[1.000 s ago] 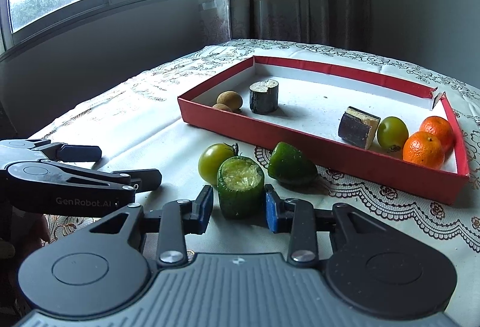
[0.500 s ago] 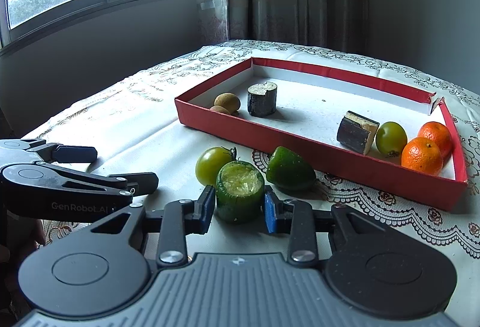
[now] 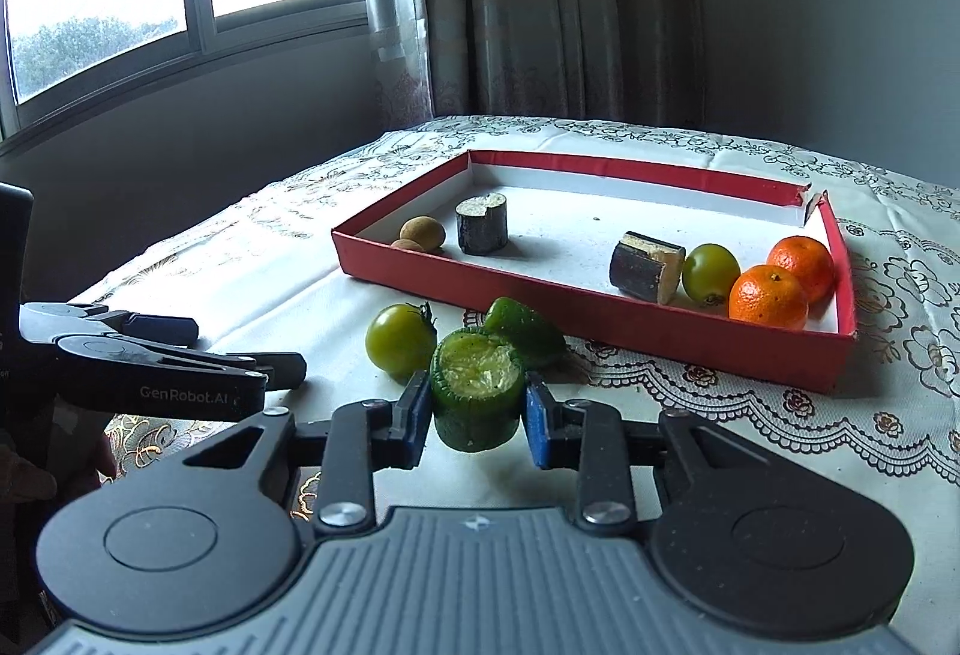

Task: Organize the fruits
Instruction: 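Carry the cut lime into the red tray and open the right gripper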

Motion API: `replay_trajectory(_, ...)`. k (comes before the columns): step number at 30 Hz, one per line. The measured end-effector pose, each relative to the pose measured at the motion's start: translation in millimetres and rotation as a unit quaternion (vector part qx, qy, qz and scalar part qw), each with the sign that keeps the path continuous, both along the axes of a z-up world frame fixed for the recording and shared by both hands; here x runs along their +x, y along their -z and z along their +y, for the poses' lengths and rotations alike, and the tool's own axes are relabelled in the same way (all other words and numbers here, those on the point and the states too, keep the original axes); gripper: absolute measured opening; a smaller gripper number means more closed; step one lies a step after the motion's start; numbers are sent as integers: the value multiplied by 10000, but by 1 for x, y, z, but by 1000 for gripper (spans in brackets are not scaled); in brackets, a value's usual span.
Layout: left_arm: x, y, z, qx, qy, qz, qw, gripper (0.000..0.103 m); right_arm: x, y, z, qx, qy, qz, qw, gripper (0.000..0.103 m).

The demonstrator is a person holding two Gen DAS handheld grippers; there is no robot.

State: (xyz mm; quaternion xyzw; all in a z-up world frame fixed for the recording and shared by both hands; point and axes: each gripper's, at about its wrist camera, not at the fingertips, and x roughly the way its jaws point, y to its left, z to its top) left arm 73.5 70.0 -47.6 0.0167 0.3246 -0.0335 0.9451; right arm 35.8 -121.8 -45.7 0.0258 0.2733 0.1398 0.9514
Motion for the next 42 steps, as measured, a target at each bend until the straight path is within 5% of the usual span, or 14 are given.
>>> replay_trajectory(13, 0, 0, 0, -1, 0, 5, 10000, 99, 16, -41, -28, -114, 494, -525, 9973, 31)
replay_trajectory(19, 0, 0, 0, -8, -1, 7, 10000, 99, 55, -63, -34, -56, 739, -659, 9951, 31)
replay_trajectory(31, 2, 0, 1, -30, -3, 55, 10000, 99, 131, -18, 17, -493, 502, 65, 9975, 31)
replay_trajectory(42, 2, 0, 1, -62, 10, 84, 9999, 100, 141, 4, 20, -416, 567, 441, 9965, 31)
